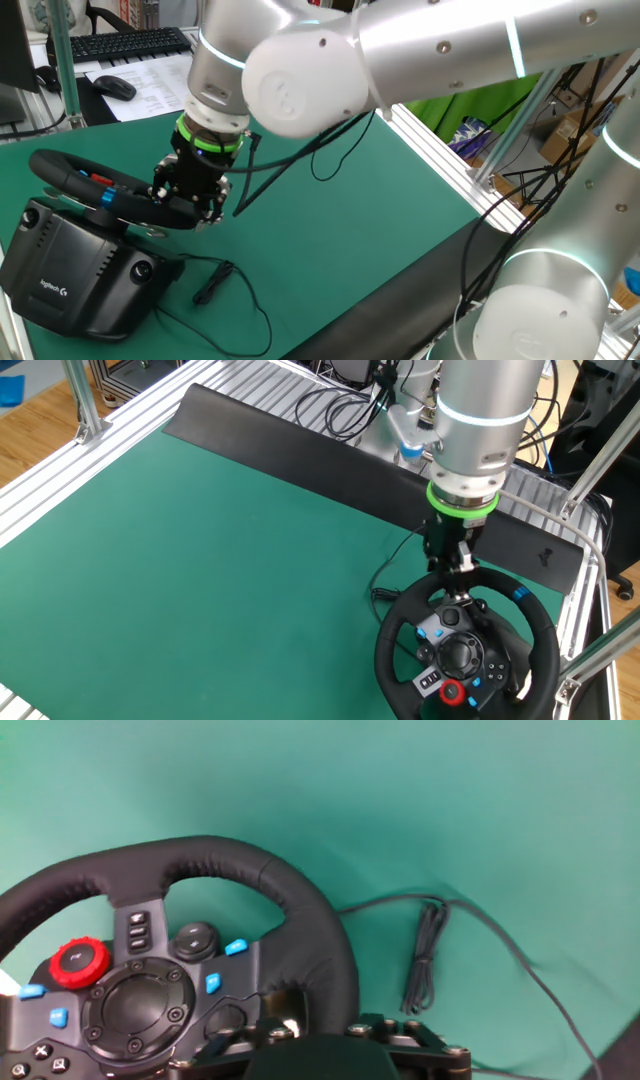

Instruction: Rotate the steering wheel 90 degrees counterclockwise

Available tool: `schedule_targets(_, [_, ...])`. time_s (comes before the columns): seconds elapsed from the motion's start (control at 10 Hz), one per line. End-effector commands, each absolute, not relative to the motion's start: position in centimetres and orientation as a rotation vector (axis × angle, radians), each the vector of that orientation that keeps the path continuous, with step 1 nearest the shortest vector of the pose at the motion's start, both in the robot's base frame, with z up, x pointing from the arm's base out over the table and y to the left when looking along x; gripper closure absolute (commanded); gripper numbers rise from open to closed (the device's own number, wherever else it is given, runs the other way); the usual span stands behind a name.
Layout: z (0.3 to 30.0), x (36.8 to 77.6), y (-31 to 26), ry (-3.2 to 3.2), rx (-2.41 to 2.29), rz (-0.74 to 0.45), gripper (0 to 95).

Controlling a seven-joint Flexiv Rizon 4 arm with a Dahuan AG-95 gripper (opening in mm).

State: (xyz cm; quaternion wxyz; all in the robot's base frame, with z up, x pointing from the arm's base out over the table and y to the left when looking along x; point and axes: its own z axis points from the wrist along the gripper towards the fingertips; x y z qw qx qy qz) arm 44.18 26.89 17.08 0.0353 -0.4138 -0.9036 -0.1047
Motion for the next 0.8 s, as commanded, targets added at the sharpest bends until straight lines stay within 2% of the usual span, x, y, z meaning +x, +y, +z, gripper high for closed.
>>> schedule_targets(0.1, [18.0, 43.9, 26.8, -2.737, -1.274, -0.331, 19.0])
schedule_targets(0.2, [18.2, 43.8, 27.1, -2.725, -1.277, -0.326, 19.0])
schedule_targets(0.3, [18.4, 43.6, 27.6, -2.71, -1.277, -0.313, 38.0])
schedule_targets(0.8, [19.9, 42.4, 30.3, -2.638, -1.288, -0.265, 38.0])
